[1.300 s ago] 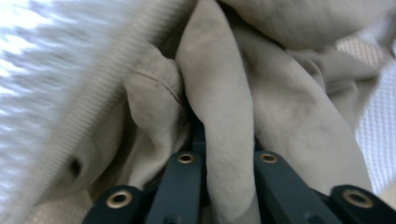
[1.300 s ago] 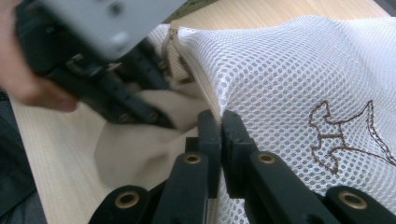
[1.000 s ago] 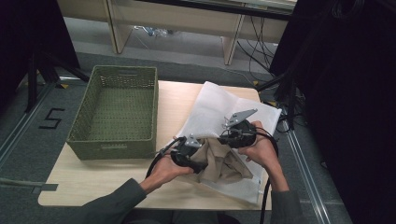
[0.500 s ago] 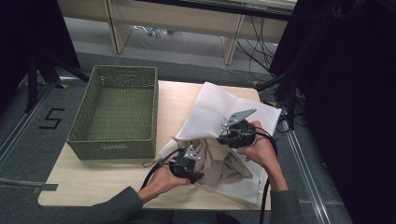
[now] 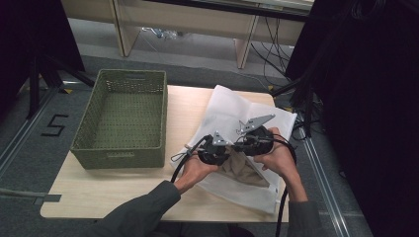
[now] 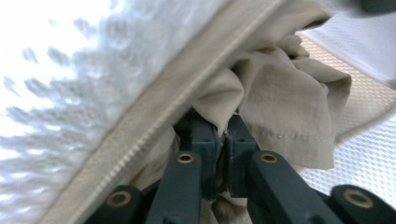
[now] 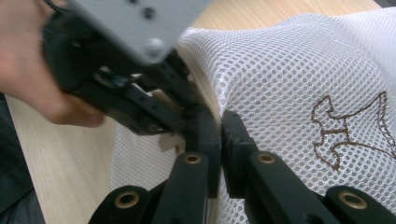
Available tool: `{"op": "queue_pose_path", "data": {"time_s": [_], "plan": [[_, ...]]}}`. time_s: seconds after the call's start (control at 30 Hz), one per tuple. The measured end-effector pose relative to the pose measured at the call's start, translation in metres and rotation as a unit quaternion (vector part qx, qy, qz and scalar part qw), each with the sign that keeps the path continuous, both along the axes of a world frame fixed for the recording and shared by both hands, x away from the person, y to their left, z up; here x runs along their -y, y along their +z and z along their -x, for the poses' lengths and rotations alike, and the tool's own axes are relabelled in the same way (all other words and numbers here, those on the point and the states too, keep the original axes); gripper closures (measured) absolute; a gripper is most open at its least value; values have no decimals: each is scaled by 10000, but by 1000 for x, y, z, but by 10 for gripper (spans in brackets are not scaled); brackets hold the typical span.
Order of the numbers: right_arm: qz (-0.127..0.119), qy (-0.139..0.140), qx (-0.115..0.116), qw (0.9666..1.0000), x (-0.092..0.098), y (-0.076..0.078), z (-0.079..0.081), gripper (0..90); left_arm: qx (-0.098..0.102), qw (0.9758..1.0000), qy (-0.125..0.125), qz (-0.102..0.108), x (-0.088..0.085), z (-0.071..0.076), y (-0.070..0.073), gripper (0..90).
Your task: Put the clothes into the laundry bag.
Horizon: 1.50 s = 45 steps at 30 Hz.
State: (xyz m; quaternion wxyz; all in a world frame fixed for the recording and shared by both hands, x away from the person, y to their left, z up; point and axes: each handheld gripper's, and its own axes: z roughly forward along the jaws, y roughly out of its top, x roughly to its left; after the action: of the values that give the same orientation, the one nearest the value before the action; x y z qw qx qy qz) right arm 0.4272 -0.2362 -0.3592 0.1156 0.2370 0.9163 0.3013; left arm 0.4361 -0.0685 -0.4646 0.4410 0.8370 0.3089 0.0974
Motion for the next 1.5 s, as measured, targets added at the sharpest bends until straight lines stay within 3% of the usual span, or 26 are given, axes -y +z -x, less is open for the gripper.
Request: {"op": "queue_pose_path", "data": {"time_s": [0.07,0.1,0.2,0.3,0.4,0.5,0.6,0.63,0.73,0.83,0.93,0.97,1.07,1.17,1.23,1.33,1.43,1.5], "plan": [[30,-55,-23,10000,0,-1,0,888,-344,9994,-43,6,-1,1,-10,733],[34,-70,-43,10000,1,-2,0,888,-390,9992,-36,-8,-3,3,-13,669],[15,-85,-60,9999,3,-2,0,888,-326,9994,-43,-145,-16,15,-15,511],[13,-117,-82,9999,4,-2,0,888,-136,9991,-48,-387,-34,29,-11,375],[22,-81,-66,9999,2,-2,0,888,-243,9977,41,-629,-46,37,-13,295],[48,-41,-61,10000,0,-2,0,888,-306,9968,11,-737,-43,32,-21,399],[68,-32,-58,10000,-2,-2,0,888,-559,9978,-23,-364,-33,19,-27,624],[66,-28,-64,10000,-2,-2,0,888,-563,9979,-78,-316,-28,16,-28,713],[19,-34,-74,10000,0,-3,-1,888,-326,9986,-45,-415,-12,7,-25,843],[31,-26,-93,9999,1,-3,0,888,-122,9994,243,-201,0,-8,-17,856],[63,-48,-60,10000,2,-3,-1,888,-211,9993,248,-200,4,-12,-19,842],[68,-33,-41,10000,3,-3,-1,888,-351,9990,186,-213,2,-10,-21,815],[56,-81,-90,9999,4,-3,-1,888,-485,9986,28,-207,-8,0,-25,687],[46,-62,-87,9999,5,-3,-1,888,-362,9989,19,-289,-24,13,-20,558],[45,-77,-86,9999,5,-3,-1,888,-312,9990,51,-310,-36,19,-15,539],[74,-66,-101,9999,3,-5,-1,888,-398,9987,-91,-295,-41,22,-11,554],[109,-58,-123,9998,0,-5,0,888,-519,9985,-181,-84,-31,24,-15,577],[106,-58,-128,9998,0,-5,0,888,-587,9980,-237,-47,-22,22,-20,620]]}}
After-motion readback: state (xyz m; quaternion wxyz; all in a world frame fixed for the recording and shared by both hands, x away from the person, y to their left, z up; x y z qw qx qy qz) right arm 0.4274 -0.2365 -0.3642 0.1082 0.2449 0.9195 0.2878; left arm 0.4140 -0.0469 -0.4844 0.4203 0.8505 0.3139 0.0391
